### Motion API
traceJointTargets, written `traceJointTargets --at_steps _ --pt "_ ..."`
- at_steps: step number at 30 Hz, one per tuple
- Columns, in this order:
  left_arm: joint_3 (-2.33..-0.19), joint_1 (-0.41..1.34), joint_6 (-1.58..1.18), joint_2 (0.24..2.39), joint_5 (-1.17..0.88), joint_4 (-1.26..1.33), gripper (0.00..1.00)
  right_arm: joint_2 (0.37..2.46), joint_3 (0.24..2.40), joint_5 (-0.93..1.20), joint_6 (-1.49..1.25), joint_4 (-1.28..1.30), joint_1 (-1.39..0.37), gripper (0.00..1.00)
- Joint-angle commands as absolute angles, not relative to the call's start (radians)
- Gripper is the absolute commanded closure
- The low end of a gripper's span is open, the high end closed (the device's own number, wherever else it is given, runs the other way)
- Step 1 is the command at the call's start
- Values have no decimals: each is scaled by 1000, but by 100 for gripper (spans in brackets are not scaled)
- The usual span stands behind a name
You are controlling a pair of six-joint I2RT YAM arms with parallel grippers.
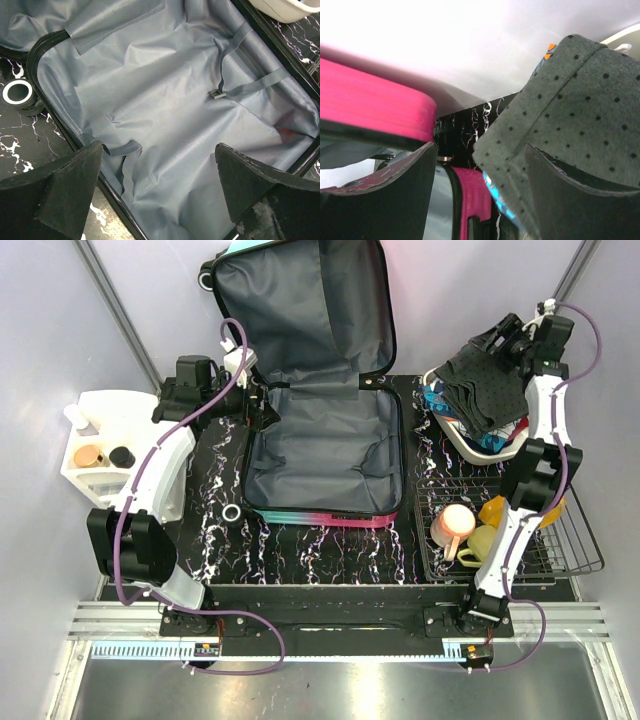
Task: Open, take out, and arrange the luggage
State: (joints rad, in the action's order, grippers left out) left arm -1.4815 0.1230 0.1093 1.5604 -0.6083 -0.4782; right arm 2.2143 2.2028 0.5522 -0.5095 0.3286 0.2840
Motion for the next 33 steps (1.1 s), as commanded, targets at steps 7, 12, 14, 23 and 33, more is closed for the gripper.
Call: traceJointTargets --at_steps 7,12,14,23,33 --pt "-1554 98 244 1574 -618 -578 1 2451 2296 563 -431 285 285 19" --pt "-1551 84 273 1591 -601 -600 1 2557 2359 505 -439 357 316 17" --pt "-1563 81 281 1600 -597 -618 1 2571 2375 494 -472 368 339 16" --pt "-1778 32 173 1709 -589 -729 1 2404 2353 572 -394 405 341 12" --pt "-2030 2 97 1729 -473 -802 1 2071 2297 597 -304 551 333 1"
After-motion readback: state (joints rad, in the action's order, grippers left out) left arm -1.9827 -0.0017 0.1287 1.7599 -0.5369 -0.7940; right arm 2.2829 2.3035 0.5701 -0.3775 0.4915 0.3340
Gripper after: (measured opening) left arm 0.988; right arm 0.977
